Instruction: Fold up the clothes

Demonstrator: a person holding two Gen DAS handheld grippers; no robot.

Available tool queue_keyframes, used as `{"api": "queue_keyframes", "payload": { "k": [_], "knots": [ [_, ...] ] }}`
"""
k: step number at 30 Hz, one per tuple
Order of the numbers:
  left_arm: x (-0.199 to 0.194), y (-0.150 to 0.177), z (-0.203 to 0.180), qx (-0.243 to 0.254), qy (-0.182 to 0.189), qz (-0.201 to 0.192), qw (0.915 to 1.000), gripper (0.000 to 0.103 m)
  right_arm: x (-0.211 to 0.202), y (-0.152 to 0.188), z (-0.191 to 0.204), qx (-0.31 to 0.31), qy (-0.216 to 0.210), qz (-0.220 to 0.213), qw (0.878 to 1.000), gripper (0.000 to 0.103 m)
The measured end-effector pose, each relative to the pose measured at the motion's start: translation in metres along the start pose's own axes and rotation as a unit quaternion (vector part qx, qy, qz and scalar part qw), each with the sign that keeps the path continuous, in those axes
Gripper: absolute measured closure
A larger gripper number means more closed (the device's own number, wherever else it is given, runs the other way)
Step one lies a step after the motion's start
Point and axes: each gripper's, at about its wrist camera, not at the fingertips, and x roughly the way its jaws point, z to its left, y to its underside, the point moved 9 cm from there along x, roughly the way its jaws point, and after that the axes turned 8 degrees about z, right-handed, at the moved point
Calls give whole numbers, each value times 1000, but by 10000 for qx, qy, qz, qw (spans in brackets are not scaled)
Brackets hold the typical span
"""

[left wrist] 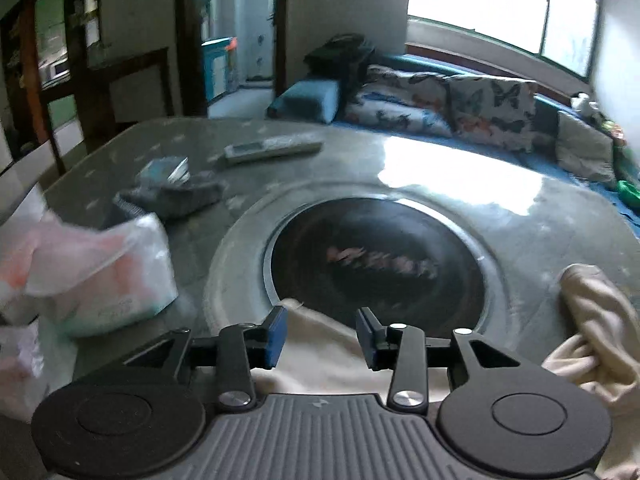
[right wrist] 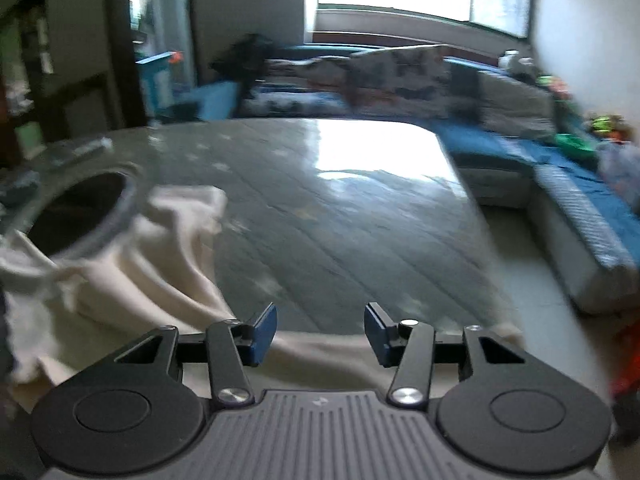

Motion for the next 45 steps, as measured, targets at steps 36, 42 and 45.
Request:
{"api": "queue_keyframes", "payload": {
  "k": [36, 42, 45],
  "knots": [
    [57, 8, -168, 1428, 1300, 649, 9790, 46, 44, -68, 14, 467, -863, -353, 9945, 98],
    [55, 4, -197, 1732, 1505, 611, 9714, 46, 17, -8, -29, 784, -294, -152, 9964, 98],
    [57, 3, -215, 1938, 1598, 631, 9659, 46, 24, 24, -37, 1003, -292, 118, 9945, 98]
  ]
}}
